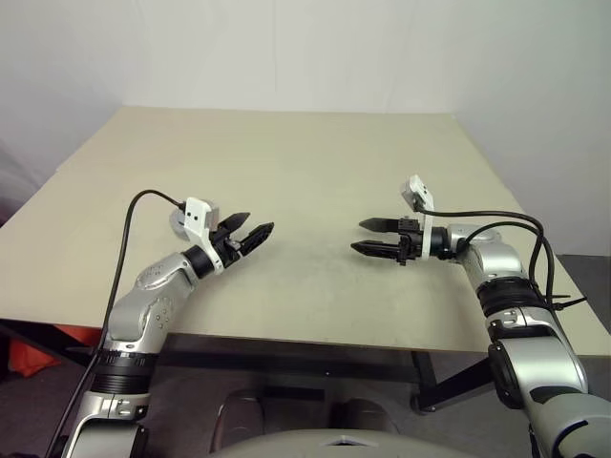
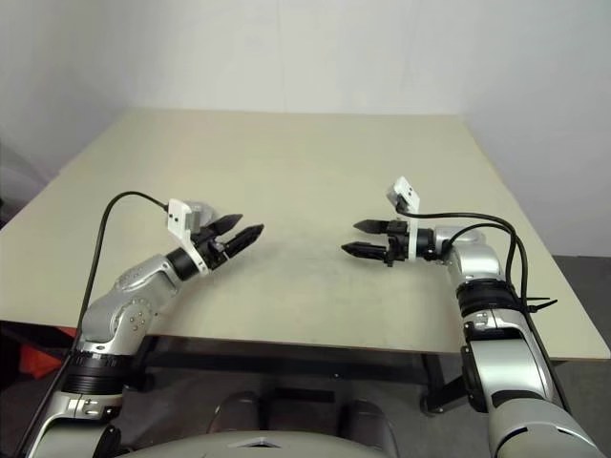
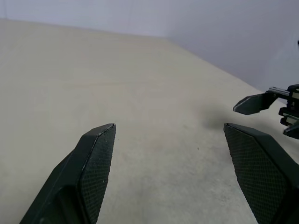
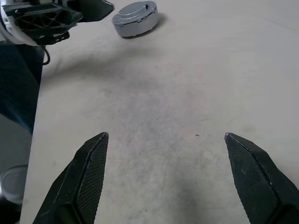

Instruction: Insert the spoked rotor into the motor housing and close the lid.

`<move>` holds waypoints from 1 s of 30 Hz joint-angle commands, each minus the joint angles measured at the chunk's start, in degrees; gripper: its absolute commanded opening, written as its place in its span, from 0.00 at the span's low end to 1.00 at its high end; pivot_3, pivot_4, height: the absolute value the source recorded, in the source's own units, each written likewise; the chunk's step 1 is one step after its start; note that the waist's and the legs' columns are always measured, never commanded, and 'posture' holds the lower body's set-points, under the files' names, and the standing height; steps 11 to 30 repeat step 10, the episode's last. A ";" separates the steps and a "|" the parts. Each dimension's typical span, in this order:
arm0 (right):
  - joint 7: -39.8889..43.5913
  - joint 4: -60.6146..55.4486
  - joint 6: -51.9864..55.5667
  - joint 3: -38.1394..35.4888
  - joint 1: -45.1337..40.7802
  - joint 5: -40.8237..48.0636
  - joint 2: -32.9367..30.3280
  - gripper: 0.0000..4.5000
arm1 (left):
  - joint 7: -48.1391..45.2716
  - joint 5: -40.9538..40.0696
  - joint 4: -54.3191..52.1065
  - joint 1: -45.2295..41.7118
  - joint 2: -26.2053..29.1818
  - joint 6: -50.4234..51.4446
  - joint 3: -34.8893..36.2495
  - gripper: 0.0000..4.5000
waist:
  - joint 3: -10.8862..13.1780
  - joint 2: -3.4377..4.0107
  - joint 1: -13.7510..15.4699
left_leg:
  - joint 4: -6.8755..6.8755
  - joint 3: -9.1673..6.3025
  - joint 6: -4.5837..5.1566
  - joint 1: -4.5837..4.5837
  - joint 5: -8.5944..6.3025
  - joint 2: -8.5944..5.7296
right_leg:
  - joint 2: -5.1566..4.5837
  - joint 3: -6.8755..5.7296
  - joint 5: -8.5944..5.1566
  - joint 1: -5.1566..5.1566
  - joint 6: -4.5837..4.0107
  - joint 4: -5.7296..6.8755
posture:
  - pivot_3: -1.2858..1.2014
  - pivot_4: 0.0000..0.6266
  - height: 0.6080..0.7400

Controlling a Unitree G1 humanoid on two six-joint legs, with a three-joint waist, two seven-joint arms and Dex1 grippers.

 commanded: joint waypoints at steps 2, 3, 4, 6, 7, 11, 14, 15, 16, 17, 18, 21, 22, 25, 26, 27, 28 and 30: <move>-0.57 -0.87 -0.87 -1.59 -0.58 1.32 0.40 1.00 | -1.33 -0.54 -2.05 -0.56 0.76 1.06 1.38 0.87 | 0.00 0.00 0.00 | 0.00 0.00 0.00 0.00 0.00 0.00 | 0.00 0.00 0.00 0.00 0.00 0.00 | 0.52 0.00 1.00; -0.79 -0.93 -0.89 -1.69 -0.58 1.36 0.51 1.00 | -1.47 -0.61 -2.06 -0.59 0.81 1.29 1.52 0.87 | 0.00 0.00 0.00 | 0.00 0.00 0.00 0.00 0.00 0.00 | 0.00 0.00 0.00 0.00 0.00 0.00 | 0.52 0.00 1.00; -0.99 -0.99 -0.86 -1.83 -0.58 1.45 0.64 1.00 | -1.66 -0.57 -1.98 -0.71 0.86 1.43 1.56 0.87 | 0.00 0.00 0.00 | 0.00 0.00 0.00 0.00 0.00 0.00 | 0.00 0.00 0.00 0.00 0.00 0.00 | 0.52 0.00 1.00; -1.36 -0.78 -1.04 -1.96 -0.71 1.42 0.73 1.00 | -1.73 -0.55 -1.66 -1.39 0.75 1.81 1.63 0.87 | 0.01 0.01 0.00 | 0.00 0.00 0.00 0.00 0.00 0.00 | 0.00 0.00 0.00 0.00 0.00 0.00 | 0.52 0.00 1.00; -1.45 -0.63 -1.11 -2.00 -0.83 1.37 0.75 1.00 | -1.74 -0.54 -1.53 -1.69 0.68 1.97 1.65 0.87 | 0.01 0.01 0.00 | 0.00 0.00 0.00 0.00 0.00 0.00 | 0.00 0.00 0.00 0.00 0.00 0.00 | 0.52 0.00 1.00; -1.70 -0.62 -1.11 -2.24 -1.04 1.50 0.85 1.00 | -1.91 -0.33 -1.52 -1.89 0.54 2.06 1.60 0.87 | 0.01 0.01 -0.01 | 0.00 0.00 0.00 0.00 0.00 0.00 | 0.00 0.00 0.00 0.00 0.00 -0.01 | 0.52 0.00 1.00; -1.70 -0.62 -1.11 -2.24 -1.04 1.50 0.85 1.00 | -1.91 -0.33 -1.52 -1.89 0.54 2.06 1.60 0.87 | 0.01 0.01 -0.01 | 0.00 0.00 0.00 0.00 0.00 0.00 | 0.00 0.00 0.00 0.00 0.00 -0.01 | 0.52 0.00 1.00; -1.70 -0.62 -1.11 -2.24 -1.04 1.50 0.85 1.00 | -1.91 -0.33 -1.52 -1.89 0.54 2.06 1.60 0.87 | 0.01 0.01 -0.01 | 0.00 0.00 0.00 0.00 0.00 0.00 | 0.00 0.00 0.00 0.00 0.00 -0.01 | 0.52 0.00 1.00; -1.70 -0.62 -1.11 -2.24 -1.04 1.50 0.85 1.00 | -1.91 -0.33 -1.52 -1.89 0.54 2.06 1.60 0.87 | 0.01 0.01 -0.01 | 0.00 0.00 0.00 0.00 0.00 0.00 | 0.00 0.00 0.00 0.00 0.00 -0.01 | 0.52 0.00 1.00; -1.70 -0.62 -1.11 -2.24 -1.04 1.50 0.85 1.00 | -1.91 -0.33 -1.52 -1.89 0.54 2.06 1.60 0.87 | 0.01 0.01 -0.01 | 0.00 0.00 0.00 0.00 0.00 0.00 | 0.00 0.00 0.00 0.00 0.00 -0.01 | 0.52 0.00 1.00; -1.70 -0.62 -1.11 -2.24 -1.04 1.50 0.85 1.00 | -1.91 -0.33 -1.52 -1.89 0.54 2.06 1.60 0.87 | 0.01 0.01 -0.01 | 0.00 0.00 0.00 0.00 0.00 0.00 | 0.00 0.00 0.00 0.00 0.00 -0.01 | 0.52 0.00 1.00; -1.70 -0.62 -1.11 -2.24 -1.04 1.50 0.85 1.00 | -1.91 -0.33 -1.52 -1.89 0.54 2.06 1.60 0.87 | 0.01 0.01 -0.01 | 0.00 0.00 0.00 0.00 0.00 0.00 | 0.00 0.00 0.00 0.00 0.00 -0.01 | 0.52 0.00 1.00; -1.70 -0.62 -1.11 -2.24 -1.04 1.50 0.85 1.00 | -1.91 -0.33 -1.52 -1.89 0.54 2.06 1.60 0.87 | 0.01 0.01 -0.01 | 0.00 0.00 0.00 0.00 0.00 0.00 | 0.00 0.00 0.00 0.00 0.00 -0.01 | 0.52 0.00 1.00; -1.70 -0.62 -1.11 -2.24 -1.04 1.50 0.85 1.00 | -1.91 -0.33 -1.52 -1.89 0.54 2.06 1.60 0.87 | 0.01 0.01 -0.01 | 0.00 0.00 0.00 0.00 0.00 0.00 | 0.00 0.00 0.00 0.00 0.00 -0.01 | 0.52 0.00 1.00; -1.70 -0.62 -1.11 -2.24 -1.04 1.50 0.85 1.00 | -1.91 -0.33 -1.52 -1.89 0.54 2.06 1.60 0.87 | 0.01 0.01 -0.01 | 0.00 0.00 0.00 0.00 0.00 0.00 | 0.00 0.00 0.00 0.00 0.00 -0.01 | 0.52 0.00 1.00; -1.70 -0.62 -1.11 -2.24 -1.04 1.50 0.85 1.00 | -1.91 -0.33 -1.52 -1.89 0.54 2.06 1.60 0.87 | 0.01 0.01 -0.01 | 0.00 0.00 0.00 0.00 0.00 0.00 | 0.00 0.00 0.00 0.00 0.00 -0.01 | 0.52 0.00 1.00; -1.70 -0.62 -1.11 -2.24 -1.04 1.50 0.85 1.00 | -1.91 -0.33 -1.52 -1.89 0.54 2.06 1.60 0.87 | 0.01 0.01 -0.01 | 0.00 0.00 0.00 0.00 0.00 0.00 | 0.00 0.00 0.00 0.00 0.00 -0.01 | 0.52 0.00 1.00; -1.70 -0.62 -1.11 -2.24 -1.04 1.50 0.85 1.00 | -1.91 -0.33 -1.52 -1.89 0.54 2.06 1.60 0.87 | 0.01 0.01 -0.01 | 0.00 0.00 0.00 0.00 0.00 0.00 | 0.00 0.00 0.00 0.00 0.00 -0.01 | 0.52 0.00 1.00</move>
